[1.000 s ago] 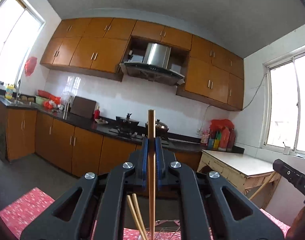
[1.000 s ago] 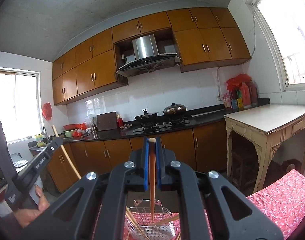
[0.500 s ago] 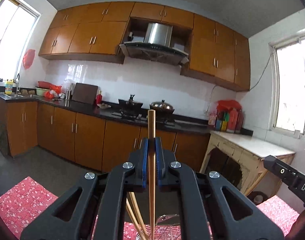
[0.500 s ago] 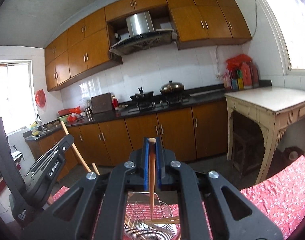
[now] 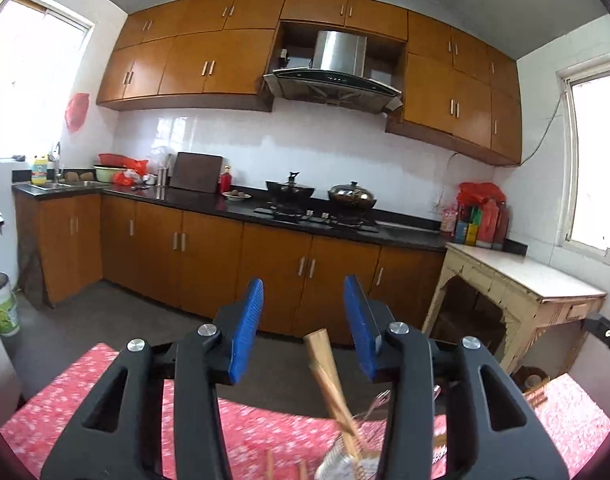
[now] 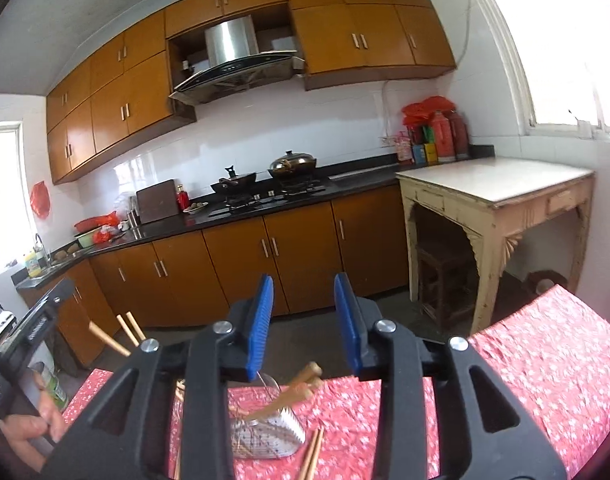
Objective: Organize utensils
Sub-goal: 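Move the right tool down to a chopstick on the cloth and grasp it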
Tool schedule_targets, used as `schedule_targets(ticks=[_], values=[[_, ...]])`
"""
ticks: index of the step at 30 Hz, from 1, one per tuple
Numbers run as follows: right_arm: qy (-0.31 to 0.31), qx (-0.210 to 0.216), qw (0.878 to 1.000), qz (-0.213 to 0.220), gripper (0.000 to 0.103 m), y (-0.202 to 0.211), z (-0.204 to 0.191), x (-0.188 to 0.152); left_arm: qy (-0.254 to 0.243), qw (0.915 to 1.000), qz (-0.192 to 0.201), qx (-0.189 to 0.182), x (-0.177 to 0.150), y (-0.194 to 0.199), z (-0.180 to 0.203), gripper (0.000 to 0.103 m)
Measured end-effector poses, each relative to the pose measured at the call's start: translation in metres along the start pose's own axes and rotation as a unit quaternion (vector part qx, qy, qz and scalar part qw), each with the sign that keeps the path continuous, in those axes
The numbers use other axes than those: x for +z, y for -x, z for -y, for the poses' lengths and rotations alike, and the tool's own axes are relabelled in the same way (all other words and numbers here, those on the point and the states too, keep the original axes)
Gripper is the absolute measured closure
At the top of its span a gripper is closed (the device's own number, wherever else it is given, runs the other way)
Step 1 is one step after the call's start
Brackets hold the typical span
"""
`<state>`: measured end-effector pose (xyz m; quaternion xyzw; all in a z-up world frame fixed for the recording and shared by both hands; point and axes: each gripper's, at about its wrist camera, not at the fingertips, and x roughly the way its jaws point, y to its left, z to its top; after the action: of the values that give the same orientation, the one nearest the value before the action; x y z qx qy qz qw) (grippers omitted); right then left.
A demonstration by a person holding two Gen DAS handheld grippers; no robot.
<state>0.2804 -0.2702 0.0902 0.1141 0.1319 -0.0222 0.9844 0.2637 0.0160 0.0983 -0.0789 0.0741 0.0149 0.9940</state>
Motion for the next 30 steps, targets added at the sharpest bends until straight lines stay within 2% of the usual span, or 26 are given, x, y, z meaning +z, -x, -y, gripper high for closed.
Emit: schedule_targets(ticks=[6, 9, 13, 15, 19, 22, 30], values=[[-0.019, -0.028, 0.998, -0.045, 0.070, 0.023, 0.030, -0.039, -0.017, 0.9994, -0.020, 0.023, -0.021, 0.031, -0.033, 0.054], [-0.025, -0.031, 0.995, -0.095, 0.070, 0.021, 0.040, -0.076, -0.021, 0.9981, -0.047, 0.034, -0.044, 0.042, -0.047, 0.049], [-0.034, -0.006, 0.980, -0.194, 0.070, 0.007, 0.042, -0.143, -0.015, 0.9927, -0.116, 0.028, -0.088, 0.045, -0.064, 0.048], [-0.037, 0.011, 0.973, -0.229, 0.071, 0.002, 0.039, -0.171, -0.012, 0.9867, -0.161, 0.020, -0.115, 0.044, -0.070, 0.048], [-0.029, 0.046, 0.957, -0.286, 0.078, -0.003, 0.023, -0.219, -0.031, 0.9772, -0.210, 0.013, -0.153, 0.042, -0.068, 0.048], [-0.011, 0.056, 0.950, -0.306, 0.078, -0.003, 0.006, -0.239, -0.044, 0.9719, -0.231, 0.006, -0.171, 0.043, -0.065, 0.048], [0.031, 0.050, 0.947, -0.315, 0.082, -0.007, -0.017, -0.254, -0.072, 0.9633, -0.258, -0.019, -0.194, 0.045, -0.045, 0.048]])
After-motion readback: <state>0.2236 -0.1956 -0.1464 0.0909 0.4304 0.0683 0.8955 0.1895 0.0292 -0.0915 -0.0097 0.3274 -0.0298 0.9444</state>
